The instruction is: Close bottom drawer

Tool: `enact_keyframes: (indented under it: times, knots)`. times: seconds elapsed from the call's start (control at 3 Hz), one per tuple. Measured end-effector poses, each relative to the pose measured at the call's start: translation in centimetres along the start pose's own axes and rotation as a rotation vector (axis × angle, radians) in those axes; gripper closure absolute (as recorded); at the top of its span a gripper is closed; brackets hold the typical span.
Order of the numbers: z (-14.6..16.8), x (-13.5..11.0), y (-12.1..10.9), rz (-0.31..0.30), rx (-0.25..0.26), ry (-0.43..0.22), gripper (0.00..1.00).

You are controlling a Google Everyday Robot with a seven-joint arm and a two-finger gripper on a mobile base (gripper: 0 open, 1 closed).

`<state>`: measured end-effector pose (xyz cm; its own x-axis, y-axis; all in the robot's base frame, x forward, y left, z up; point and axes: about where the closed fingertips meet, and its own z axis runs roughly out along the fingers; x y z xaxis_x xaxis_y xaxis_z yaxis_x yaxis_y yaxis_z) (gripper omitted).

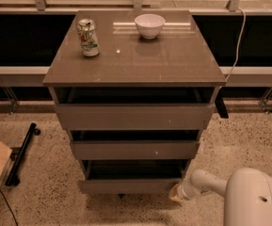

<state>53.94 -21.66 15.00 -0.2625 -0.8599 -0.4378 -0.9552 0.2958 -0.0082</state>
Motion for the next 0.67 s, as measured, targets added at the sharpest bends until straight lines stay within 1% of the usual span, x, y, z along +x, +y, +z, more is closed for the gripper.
enact_keyframes:
  times: [0.33, 0.67]
  knots:
    - [0.1, -1.1, -1.8, -0.016, 0.045, -0.026, 0.81]
    - [-0.4, -2.5, -3.5, -0.042, 0.093, -0.052, 0.50]
